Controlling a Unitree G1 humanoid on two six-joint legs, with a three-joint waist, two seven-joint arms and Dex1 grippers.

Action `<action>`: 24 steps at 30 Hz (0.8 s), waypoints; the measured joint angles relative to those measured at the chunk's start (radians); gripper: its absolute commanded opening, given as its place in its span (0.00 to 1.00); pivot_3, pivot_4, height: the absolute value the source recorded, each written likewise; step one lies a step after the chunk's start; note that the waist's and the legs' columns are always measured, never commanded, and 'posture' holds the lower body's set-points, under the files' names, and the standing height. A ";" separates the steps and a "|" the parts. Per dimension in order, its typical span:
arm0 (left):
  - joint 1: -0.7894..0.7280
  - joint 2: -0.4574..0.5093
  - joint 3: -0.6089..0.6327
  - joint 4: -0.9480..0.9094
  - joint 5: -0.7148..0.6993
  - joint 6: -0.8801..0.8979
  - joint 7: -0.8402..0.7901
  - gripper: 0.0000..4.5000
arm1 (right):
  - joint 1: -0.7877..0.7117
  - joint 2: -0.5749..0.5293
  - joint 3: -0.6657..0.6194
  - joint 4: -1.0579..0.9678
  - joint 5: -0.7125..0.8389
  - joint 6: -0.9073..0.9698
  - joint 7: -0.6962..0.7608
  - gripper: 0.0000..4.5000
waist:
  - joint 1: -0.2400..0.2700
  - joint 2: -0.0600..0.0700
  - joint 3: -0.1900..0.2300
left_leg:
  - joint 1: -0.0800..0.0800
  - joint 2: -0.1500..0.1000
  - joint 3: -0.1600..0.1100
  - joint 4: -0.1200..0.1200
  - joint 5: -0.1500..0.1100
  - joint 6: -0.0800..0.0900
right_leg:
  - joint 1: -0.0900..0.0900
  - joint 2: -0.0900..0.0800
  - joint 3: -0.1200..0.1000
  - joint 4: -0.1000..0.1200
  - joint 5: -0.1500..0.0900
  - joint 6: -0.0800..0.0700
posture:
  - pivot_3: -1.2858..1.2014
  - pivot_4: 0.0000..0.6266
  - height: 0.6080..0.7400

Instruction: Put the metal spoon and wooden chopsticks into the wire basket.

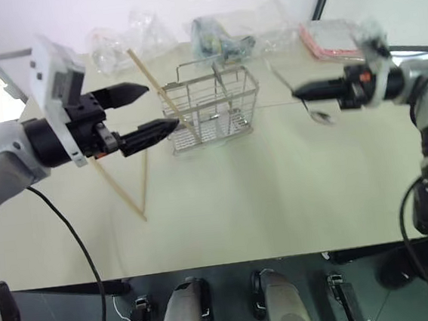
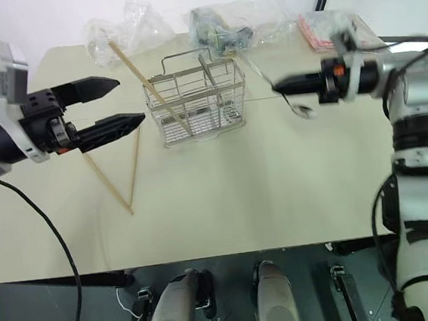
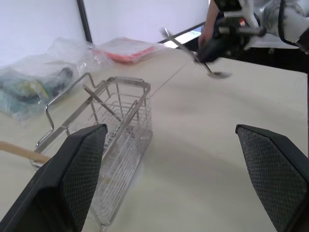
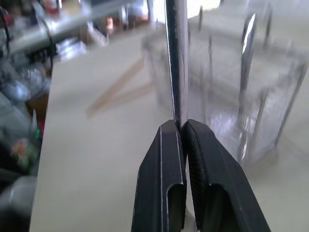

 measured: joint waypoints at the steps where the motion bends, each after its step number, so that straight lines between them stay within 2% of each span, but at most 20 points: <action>1: -0.009 -0.003 -0.009 0.003 0.011 -0.002 -0.004 1.00 | -0.044 0.042 -0.019 0.013 0.009 -0.002 -0.066 0.01 | 0.001 0.000 0.000 | 0.000 0.000 0.000 0.000 0.000 0.000 | 0.000 0.000 0.000 0.000 0.000 0.000 | 0.52 0.24 0.69; 4: -0.029 -0.018 -0.025 0.021 0.039 -0.006 -0.019 1.00 | -0.131 0.151 -0.054 0.092 0.008 -0.076 -0.257 0.01 | 0.008 -0.001 0.000 | -0.001 0.000 -0.001 0.000 0.000 0.000 | 0.000 0.000 0.000 0.000 0.000 0.000 | 0.52 0.24 0.69; 10: -0.039 -0.036 -0.036 0.027 0.068 -0.006 -0.024 1.00 | -0.150 0.323 -0.115 0.334 -0.008 -0.314 -0.577 0.01 | 0.011 -0.002 0.000 | -0.003 -0.003 -0.001 0.001 0.000 0.001 | 0.000 -0.001 0.000 0.000 0.000 0.001 | 0.52 0.24 0.69; 17: -0.035 -0.035 -0.006 0.012 0.059 0.004 0.007 1.00 | -0.156 0.397 -0.154 0.425 -0.009 -0.506 -0.669 0.01 | -0.002 -0.001 0.000 | -0.002 -0.001 -0.001 0.000 0.000 0.001 | -0.001 0.000 0.000 0.001 0.000 0.000 | 0.52 0.24 0.69; 24: -0.033 -0.035 0.006 -0.012 0.036 0.021 0.051 1.00 | -0.156 0.467 -0.173 0.447 0.011 -0.532 -0.666 0.01 | 0.002 -0.001 0.000 | -0.002 -0.001 -0.001 0.000 0.000 0.001 | -0.001 0.000 0.000 0.001 0.000 0.000 | 0.52 0.24 0.69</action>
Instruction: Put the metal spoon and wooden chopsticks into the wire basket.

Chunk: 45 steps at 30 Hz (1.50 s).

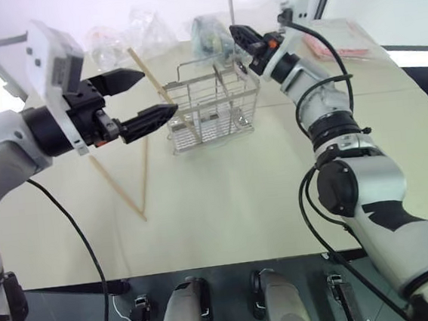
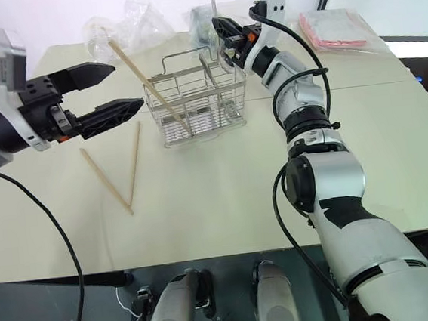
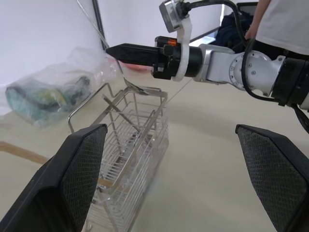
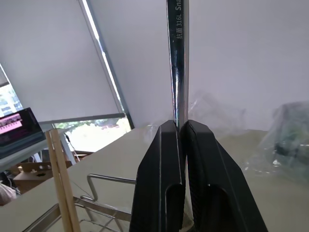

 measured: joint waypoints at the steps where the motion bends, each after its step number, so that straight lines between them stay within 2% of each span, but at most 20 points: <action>1: 0.000 0.000 0.000 0.000 -0.003 0.001 0.002 1.00 | 0.000 0.007 0.000 0.000 0.001 0.001 0.005 0.01 | 0.001 0.000 0.000 | 0.000 0.000 0.000 0.000 0.000 0.000 | 0.000 0.000 0.000 0.000 0.000 0.000 | 0.52 0.24 0.69; 7: -0.001 0.001 0.001 -0.001 -0.018 0.002 0.020 1.00 | 0.011 0.014 -0.001 0.000 -0.002 -0.010 -0.011 0.01 | 0.001 0.000 0.000 | 0.000 0.000 0.000 0.000 0.000 0.000 | 0.000 0.000 0.000 0.000 0.000 0.000 | 0.52 0.24 0.69; 10: -0.006 0.001 0.000 0.000 -0.019 0.002 0.022 1.00 | 0.027 0.013 -0.003 0.000 -0.004 -0.023 -0.030 0.23 | -0.001 0.000 0.000 | 0.000 0.000 0.000 0.000 0.000 0.000 | 0.000 0.000 0.000 0.000 0.000 0.000 | 0.52 0.24 0.69; 15: -0.016 0.001 -0.001 0.012 -0.016 0.001 0.018 1.00 | 0.034 0.006 -0.002 -0.008 -0.006 -0.024 -0.033 0.81 | -0.001 0.000 0.000 | 0.000 0.000 0.000 0.000 0.000 0.000 | 0.000 0.000 0.000 0.000 0.000 0.000 | 0.52 0.24 0.69; 17: -0.017 0.000 -0.002 0.015 -0.009 0.000 0.017 1.00 | 0.035 0.003 -0.002 -0.017 -0.008 -0.023 -0.032 0.99 | -0.001 0.000 0.000 | 0.000 0.000 0.000 0.000 0.000 0.000 | 0.000 0.000 0.000 0.000 0.000 0.000 | 0.52 0.24 0.69; 21: -0.023 -0.007 -0.003 0.021 0.003 -0.002 0.017 1.00 | 0.036 -0.013 -0.001 -0.040 -0.009 -0.015 -0.028 0.99 | 0.000 0.000 0.000 | 0.000 0.000 0.000 0.000 0.000 0.000 | 0.000 0.000 0.000 0.000 0.000 0.000 | 0.52 0.24 0.69; 26: -0.007 -0.012 0.001 0.032 0.015 0.006 0.064 1.00 | 0.048 -0.093 0.011 -0.119 -0.007 0.050 0.029 0.99 | 0.002 0.000 0.000 | 0.000 0.000 0.000 0.000 0.000 0.000 | 0.000 0.000 0.000 0.000 0.000 0.000 | 0.52 0.24 0.69; 29: 0.008 -0.033 0.033 0.072 0.036 0.069 0.220 1.00 | 0.051 -0.194 0.034 -0.216 0.012 0.175 0.153 0.99 | 0.003 0.000 0.000 | 0.000 0.000 -0.001 0.000 0.000 0.000 | 0.000 0.000 0.000 0.000 0.000 0.000 | 0.52 0.24 0.69; 31: 0.003 -0.082 0.083 0.123 0.036 0.145 0.386 1.00 | 0.067 -0.269 0.060 -0.310 0.039 0.270 0.264 0.99 | 0.004 0.000 0.000 | 0.000 0.000 -0.001 0.000 0.000 0.001 | 0.000 0.000 0.000 0.000 0.000 0.000 | 0.52 0.24 0.69; 34: -0.029 -0.243 0.219 0.228 0.051 0.327 0.747 1.00 | 0.141 -0.380 0.112 -0.499 0.088 0.412 0.450 0.99 | 0.005 0.000 0.000 | 0.002 0.000 -0.002 0.000 -0.004 0.007 | 0.002 -0.001 0.000 0.000 0.000 0.000 | 0.52 0.24 0.69; 38: -0.102 -0.454 0.377 0.234 0.164 0.512 1.073 1.00 | 0.260 -0.472 0.178 -0.688 0.153 0.567 0.602 0.99 | 0.007 -0.003 0.001 | 0.001 0.000 -0.002 0.001 -0.002 0.004 | 0.002 -0.001 0.000 0.000 0.000 0.000 | 0.52 0.24 0.69; 40: -0.155 -0.559 0.441 0.197 0.229 0.588 1.158 1.00 | 0.325 -0.502 0.206 -0.770 0.169 0.610 0.651 0.99 | 0.012 -0.005 0.001 | 0.001 -0.001 -0.002 0.001 -0.001 0.001 | 0.002 -0.001 -0.001 0.000 0.000 0.001 | 0.52 0.24 0.69; 45: -0.183 -0.685 0.481 0.170 0.347 0.633 1.245 1.00 | 0.422 -0.521 0.241 -0.882 0.188 0.649 0.673 0.99 | 0.023 -0.005 0.001 | 0.002 -0.001 -0.001 0.001 -0.001 0.000 | 0.002 -0.001 -0.001 0.000 0.000 0.000 | 0.52 0.24 0.69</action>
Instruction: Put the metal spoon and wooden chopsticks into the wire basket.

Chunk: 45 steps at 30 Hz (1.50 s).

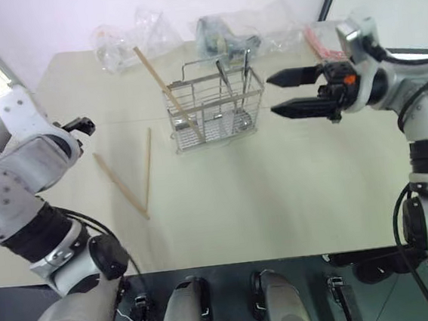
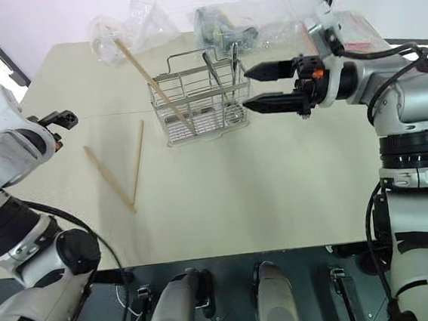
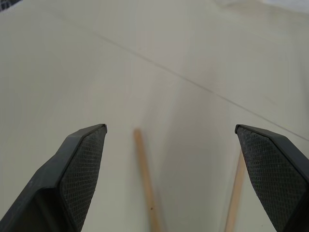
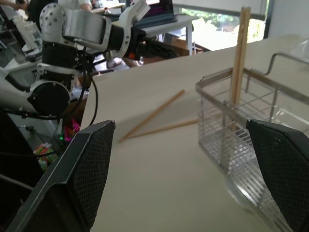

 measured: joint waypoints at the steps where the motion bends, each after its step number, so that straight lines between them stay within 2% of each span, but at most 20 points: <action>1: 0.002 -0.014 0.008 0.008 0.023 0.000 0.008 1.00 | 0.020 -0.002 0.004 -0.016 0.001 0.003 0.000 0.99 | 0.002 0.000 0.000 | 0.000 0.000 0.000 0.000 0.000 0.000 | 0.000 0.000 0.000 0.000 0.000 0.000 | 0.52 0.24 0.69; 6: 0.001 -0.019 0.008 0.072 0.146 0.000 -0.014 1.00 | 0.095 -0.021 0.007 -0.073 0.010 0.010 -0.002 0.99 | 0.010 -0.001 0.000 | -0.001 0.000 0.001 0.000 -0.001 -0.003 | 0.000 0.000 0.000 0.000 0.000 0.000 | 0.52 0.24 0.69; 10: -0.018 -0.020 -0.023 0.193 0.236 -0.014 -0.086 1.00 | 0.109 -0.023 0.001 -0.106 0.024 0.021 -0.023 0.99 | 0.012 -0.002 -0.001 | -0.001 0.000 0.001 0.001 -0.001 -0.003 | 0.000 0.000 0.000 -0.001 0.000 0.000 | 0.52 0.24 0.69; 14: -0.025 -0.005 -0.085 0.366 0.313 -0.106 -0.182 1.00 | 0.114 -0.024 -0.012 -0.126 0.041 0.030 -0.057 0.99 | 0.009 -0.002 -0.001 | -0.001 0.000 0.001 0.001 -0.001 -0.003 | -0.001 0.000 0.000 0.000 0.000 0.000 | 0.52 0.24 0.69; 20: -0.065 0.077 -0.217 0.653 0.413 -0.295 -0.337 1.00 | 0.153 -0.031 -0.029 -0.179 0.071 0.053 -0.088 0.99 | 0.009 -0.002 -0.001 | -0.001 0.000 0.001 0.000 -0.001 -0.003 | -0.001 -0.001 0.000 0.000 0.000 0.000 | 0.52 0.24 0.69; 24: -0.097 0.100 -0.251 0.762 0.446 -0.378 -0.389 1.00 | 0.153 -0.032 -0.037 -0.188 0.083 0.059 -0.111 0.99 | 0.010 -0.002 -0.001 | -0.001 0.000 0.001 0.000 -0.001 -0.003 | -0.001 -0.001 -0.001 0.000 0.000 -0.001 | 0.52 0.24 0.69; 27: -0.119 0.115 -0.259 0.842 0.472 -0.450 -0.410 0.82 | 0.154 -0.032 -0.040 -0.191 0.088 0.059 -0.128 1.00 | 0.009 -0.002 -0.001 | -0.001 0.000 0.001 0.000 -0.002 -0.003 | -0.001 -0.001 -0.001 0.000 0.001 -0.001 | 0.52 0.24 0.69; 34: -0.136 0.119 -0.230 0.895 0.486 -0.500 -0.422 0.02 | 0.166 -0.034 -0.043 -0.193 0.091 0.059 -0.145 1.00 | 0.022 -0.002 -0.001 | -0.001 0.000 0.001 0.000 -0.002 -0.003 | -0.001 -0.002 -0.001 0.000 0.001 -0.001 | 0.52 0.24 0.69; 42: -0.143 0.117 -0.217 0.900 0.492 -0.510 -0.423 0.01 | 0.166 -0.037 -0.043 -0.192 0.091 0.057 -0.155 1.00 | 0.031 -0.002 -0.001 | -0.001 0.000 0.001 0.000 -0.002 -0.003 | -0.001 -0.002 -0.001 -0.001 0.001 -0.001 | 0.52 0.24 0.69; 45: -0.125 0.173 -0.267 0.903 0.534 -0.606 -0.452 0.01 | 0.166 -0.037 -0.043 -0.191 0.091 0.057 -0.159 1.00 | 0.027 -0.003 0.000 | -0.002 0.001 0.002 0.000 -0.001 -0.003 | -0.003 -0.001 -0.001 -0.001 0.001 -0.001 | 0.52 0.24 0.69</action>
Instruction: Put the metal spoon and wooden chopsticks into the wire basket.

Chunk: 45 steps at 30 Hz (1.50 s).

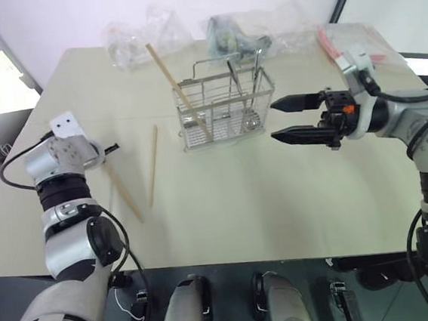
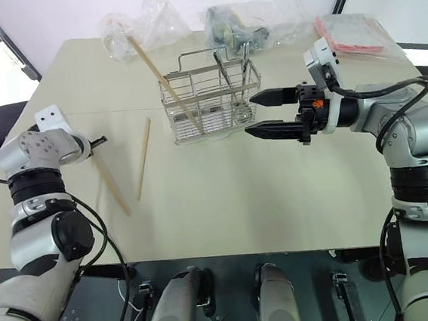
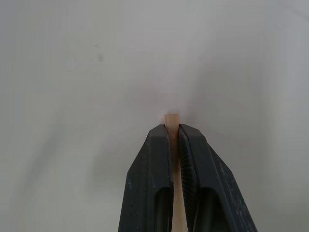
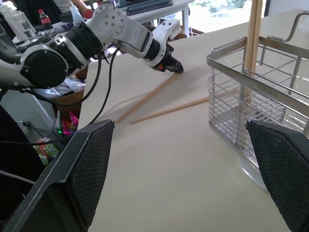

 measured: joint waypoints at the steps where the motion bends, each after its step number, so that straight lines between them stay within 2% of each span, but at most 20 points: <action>1: 0.001 0.023 -0.010 0.000 0.016 -0.035 -0.011 0.01 | 0.000 0.000 0.000 0.001 0.000 0.000 -0.001 1.00 | -0.003 0.000 0.000 | 0.000 0.000 0.000 0.000 0.000 0.000 | 0.000 0.000 0.000 0.000 0.000 0.000 | 0.52 0.24 0.69; 7: -0.012 0.180 -0.044 0.003 0.069 -0.210 -0.070 0.01 | 0.000 -0.002 0.000 0.003 -0.001 0.000 -0.008 1.00 | -0.008 -0.001 0.000 | -0.001 0.000 0.000 0.000 0.000 0.000 | -0.001 -0.001 0.000 0.000 0.000 0.000 | 0.52 0.24 0.69; 12: -0.127 0.210 -0.056 -0.038 0.047 -0.428 -0.198 0.01 | -0.003 -0.010 -0.005 0.013 -0.001 0.001 -0.016 1.00 | 0.011 -0.005 0.001 | -0.005 0.000 -0.001 0.001 0.000 0.000 | -0.001 -0.002 -0.002 -0.003 0.001 -0.001 | 0.52 0.24 0.69; 16: -0.318 0.106 -0.029 -0.139 -0.075 -0.652 -0.325 0.01 | -0.026 -0.013 -0.023 0.021 0.003 0.014 -0.047 1.00 | 0.008 -0.007 0.000 | -0.015 -0.001 -0.004 0.004 0.000 0.000 | -0.007 -0.003 -0.004 -0.006 0.005 0.001 | 0.52 0.24 0.69; 18: -0.405 0.037 -0.030 -0.148 -0.115 -0.712 -0.341 0.01 | -0.029 -0.015 -0.041 0.022 0.014 0.024 -0.063 1.00 | 0.006 -0.006 0.000 | -0.014 -0.002 -0.001 0.003 0.001 0.005 | -0.006 -0.002 -0.004 -0.006 0.005 0.001 | 0.52 0.24 0.69; 20: -0.430 -0.016 -0.042 -0.129 -0.130 -0.747 -0.352 0.01 | -0.029 -0.015 -0.048 0.021 0.018 0.028 -0.076 1.00 | 0.004 -0.006 -0.001 | -0.012 -0.001 0.000 0.003 0.001 0.005 | -0.006 -0.001 -0.004 -0.004 0.005 0.001 | 0.52 0.24 0.69; 25: -0.422 -0.149 -0.105 -0.020 -0.130 -0.823 -0.413 0.01 | -0.006 -0.017 -0.075 -0.002 0.032 0.036 -0.120 1.00 | 0.004 -0.007 0.000 | -0.012 0.000 0.003 0.003 0.004 0.005 | -0.006 0.001 -0.004 -0.003 0.005 0.001 | 0.52 0.24 0.69; 29: -0.421 -0.206 -0.126 0.020 -0.130 -0.873 -0.442 0.01 | 0.026 -0.027 -0.095 -0.037 0.049 0.052 -0.146 1.00 | 0.005 -0.007 0.000 | -0.013 0.000 0.003 0.003 0.003 0.007 | -0.006 0.000 -0.004 -0.004 0.005 0.001 | 0.52 0.24 0.69; 39: -0.416 -0.259 -0.159 0.102 -0.117 -0.929 -0.491 0.01 | 0.101 -0.034 -0.169 -0.112 0.105 0.078 -0.229 1.00 | 0.005 -0.007 0.000 | -0.013 0.000 0.000 0.004 0.000 0.011 | -0.006 0.000 -0.004 -0.003 0.005 0.001 | 0.52 0.24 0.69; 45: -0.263 -0.334 -0.238 0.021 -0.090 -0.917 -0.500 0.01 | 0.120 -0.034 -0.190 -0.120 0.114 0.077 -0.262 1.00 | 0.006 -0.007 0.000 | -0.013 0.000 -0.001 0.008 0.000 0.011 | -0.005 0.001 -0.004 -0.002 0.005 0.001 | 0.52 0.24 0.69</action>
